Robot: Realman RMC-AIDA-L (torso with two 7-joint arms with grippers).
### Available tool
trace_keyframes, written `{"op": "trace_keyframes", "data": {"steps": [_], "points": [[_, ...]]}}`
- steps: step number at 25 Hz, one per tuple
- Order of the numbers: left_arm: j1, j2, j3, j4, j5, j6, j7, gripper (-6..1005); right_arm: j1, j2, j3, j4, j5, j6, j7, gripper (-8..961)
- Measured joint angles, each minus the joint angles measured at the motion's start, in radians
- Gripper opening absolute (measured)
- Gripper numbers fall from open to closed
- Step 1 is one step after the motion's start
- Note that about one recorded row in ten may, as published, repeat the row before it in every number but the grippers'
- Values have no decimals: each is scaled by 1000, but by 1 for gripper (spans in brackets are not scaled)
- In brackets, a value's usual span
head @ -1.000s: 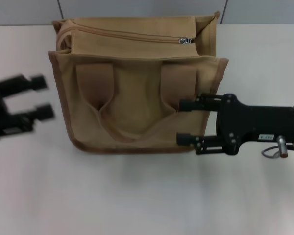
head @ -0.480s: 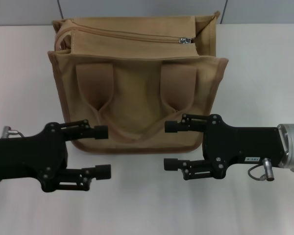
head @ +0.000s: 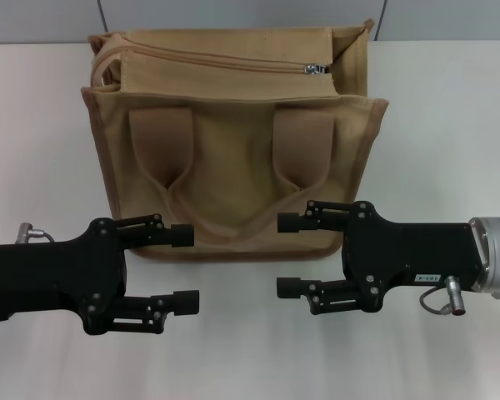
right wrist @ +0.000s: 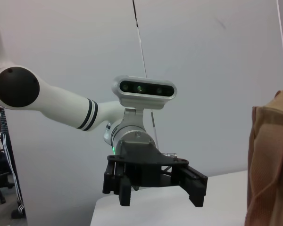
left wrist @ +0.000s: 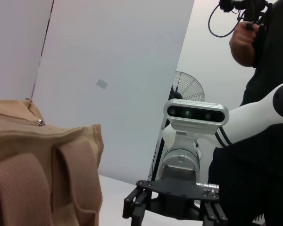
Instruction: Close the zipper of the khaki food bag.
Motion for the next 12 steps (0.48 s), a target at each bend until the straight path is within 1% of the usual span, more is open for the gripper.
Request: {"op": "trace_keyframes", "data": {"steps": [12], "points": [[4,-2,2,0,0,-7,2,815,0,0,-9,0,-1,-1,-1,775]]}}
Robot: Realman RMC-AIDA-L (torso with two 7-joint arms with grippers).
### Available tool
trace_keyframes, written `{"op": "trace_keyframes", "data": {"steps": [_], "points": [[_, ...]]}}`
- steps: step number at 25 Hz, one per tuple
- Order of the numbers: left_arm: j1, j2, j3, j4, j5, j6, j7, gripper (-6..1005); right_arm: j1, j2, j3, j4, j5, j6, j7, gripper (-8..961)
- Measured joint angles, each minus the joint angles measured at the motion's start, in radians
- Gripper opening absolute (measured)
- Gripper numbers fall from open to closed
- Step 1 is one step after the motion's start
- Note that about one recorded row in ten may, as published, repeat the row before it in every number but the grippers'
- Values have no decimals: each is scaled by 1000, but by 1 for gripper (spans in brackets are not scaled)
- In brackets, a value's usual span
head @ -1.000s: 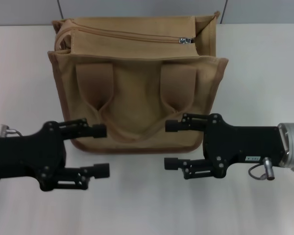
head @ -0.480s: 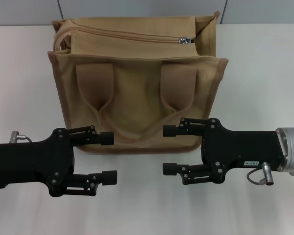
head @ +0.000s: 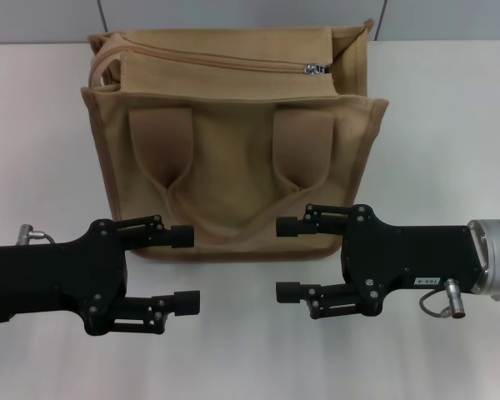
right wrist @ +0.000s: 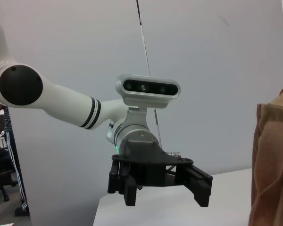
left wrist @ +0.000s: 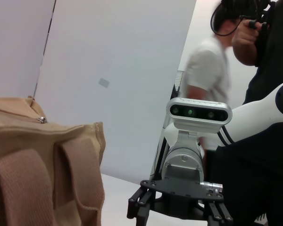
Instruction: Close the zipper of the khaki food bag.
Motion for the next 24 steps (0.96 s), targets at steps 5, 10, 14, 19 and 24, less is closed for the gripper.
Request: {"op": "trace_keyframes", "data": {"steps": [5,10,14,19,24], "points": [[2,0,0,0,0,0,0,815,1,0,0,0,1,0,0,775],[2,0,0,0,0,0,0,815,1,0,0,-3,3,0,0,775],[-1,-2,0,0,0,0,0,815,2,0,0,-4,4,0,0,775],[-3,-3,0,0,0,0,0,815,7,0,0,-4,5,4,0,775],[-4,-4,0,0,0,3,0,815,11,0,0,-1,5,6,-9,775]]}}
